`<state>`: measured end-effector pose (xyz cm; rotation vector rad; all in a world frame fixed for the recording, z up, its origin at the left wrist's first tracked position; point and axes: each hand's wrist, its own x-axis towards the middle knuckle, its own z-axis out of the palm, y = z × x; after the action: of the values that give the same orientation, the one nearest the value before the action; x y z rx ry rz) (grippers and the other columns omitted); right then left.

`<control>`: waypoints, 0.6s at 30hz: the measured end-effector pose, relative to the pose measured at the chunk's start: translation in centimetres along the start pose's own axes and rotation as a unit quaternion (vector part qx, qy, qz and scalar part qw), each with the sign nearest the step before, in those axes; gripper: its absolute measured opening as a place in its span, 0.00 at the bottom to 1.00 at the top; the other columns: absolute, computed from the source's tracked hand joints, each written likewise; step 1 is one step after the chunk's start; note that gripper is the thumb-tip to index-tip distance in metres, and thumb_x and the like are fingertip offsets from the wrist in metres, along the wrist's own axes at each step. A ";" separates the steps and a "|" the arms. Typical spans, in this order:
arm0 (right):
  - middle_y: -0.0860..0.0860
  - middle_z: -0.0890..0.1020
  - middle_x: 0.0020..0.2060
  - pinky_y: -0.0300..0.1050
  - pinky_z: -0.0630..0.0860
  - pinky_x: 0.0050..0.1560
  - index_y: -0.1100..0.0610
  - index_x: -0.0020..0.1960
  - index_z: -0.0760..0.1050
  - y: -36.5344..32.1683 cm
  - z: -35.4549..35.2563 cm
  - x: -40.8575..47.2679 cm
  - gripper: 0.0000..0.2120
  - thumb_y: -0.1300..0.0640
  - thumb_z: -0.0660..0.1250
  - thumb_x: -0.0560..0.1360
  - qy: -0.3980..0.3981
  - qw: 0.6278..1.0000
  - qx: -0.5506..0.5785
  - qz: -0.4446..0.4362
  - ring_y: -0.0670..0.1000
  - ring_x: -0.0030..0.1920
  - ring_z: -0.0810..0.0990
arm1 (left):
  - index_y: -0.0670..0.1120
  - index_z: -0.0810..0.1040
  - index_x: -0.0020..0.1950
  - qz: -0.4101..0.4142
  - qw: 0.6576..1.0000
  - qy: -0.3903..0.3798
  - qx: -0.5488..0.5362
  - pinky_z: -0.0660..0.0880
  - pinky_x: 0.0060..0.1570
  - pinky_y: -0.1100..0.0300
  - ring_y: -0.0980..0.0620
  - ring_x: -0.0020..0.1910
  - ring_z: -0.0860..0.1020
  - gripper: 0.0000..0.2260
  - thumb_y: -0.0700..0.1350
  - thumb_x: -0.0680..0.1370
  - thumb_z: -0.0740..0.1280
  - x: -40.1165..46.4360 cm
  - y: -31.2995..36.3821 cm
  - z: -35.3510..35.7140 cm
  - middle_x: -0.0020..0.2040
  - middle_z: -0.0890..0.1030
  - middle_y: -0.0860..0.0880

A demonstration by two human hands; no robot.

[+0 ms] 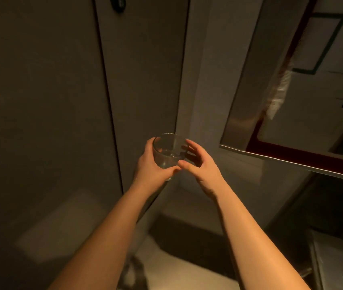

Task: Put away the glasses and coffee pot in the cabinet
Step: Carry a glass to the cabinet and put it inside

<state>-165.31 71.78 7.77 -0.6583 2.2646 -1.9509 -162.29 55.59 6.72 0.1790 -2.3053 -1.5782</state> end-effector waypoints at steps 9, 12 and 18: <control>0.48 0.77 0.60 0.54 0.72 0.66 0.57 0.70 0.67 1.6 5.5 8.1 0.37 0.56 0.77 0.64 0.059 0.998 0.026 0.012 0.48 0.61 0.77 | 0.57 0.65 0.68 0.012 1.000 -0.019 -0.012 0.76 0.58 0.53 0.54 0.58 0.78 0.43 0.59 0.54 0.74 7.9 -3.3 -3.4 0.60 0.78 0.55; 0.51 0.77 0.60 0.56 0.73 0.65 0.58 0.69 0.67 2.0 6.5 10.7 0.35 0.60 0.77 0.65 0.089 0.995 0.035 0.021 0.52 0.61 0.77 | 0.57 0.65 0.69 0.014 0.999 -0.042 -0.016 0.76 0.58 0.53 0.53 0.59 0.77 0.44 0.57 0.54 0.75 11.0 -4.2 -4.0 0.60 0.78 0.55; 0.51 0.77 0.59 0.47 0.76 0.60 0.53 0.67 0.69 2.9 5.9 14.5 0.32 0.61 0.76 0.66 0.146 0.988 0.039 0.024 0.53 0.62 0.77 | 0.61 0.63 0.68 0.026 0.995 -0.096 -0.020 0.77 0.57 0.51 0.53 0.58 0.78 0.43 0.59 0.54 0.74 16.4 -5.0 -2.9 0.61 0.78 0.54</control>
<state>-177.24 61.28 7.05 -0.3233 2.3180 -2.2257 -177.07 46.43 6.45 -0.0444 -2.3968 -1.6803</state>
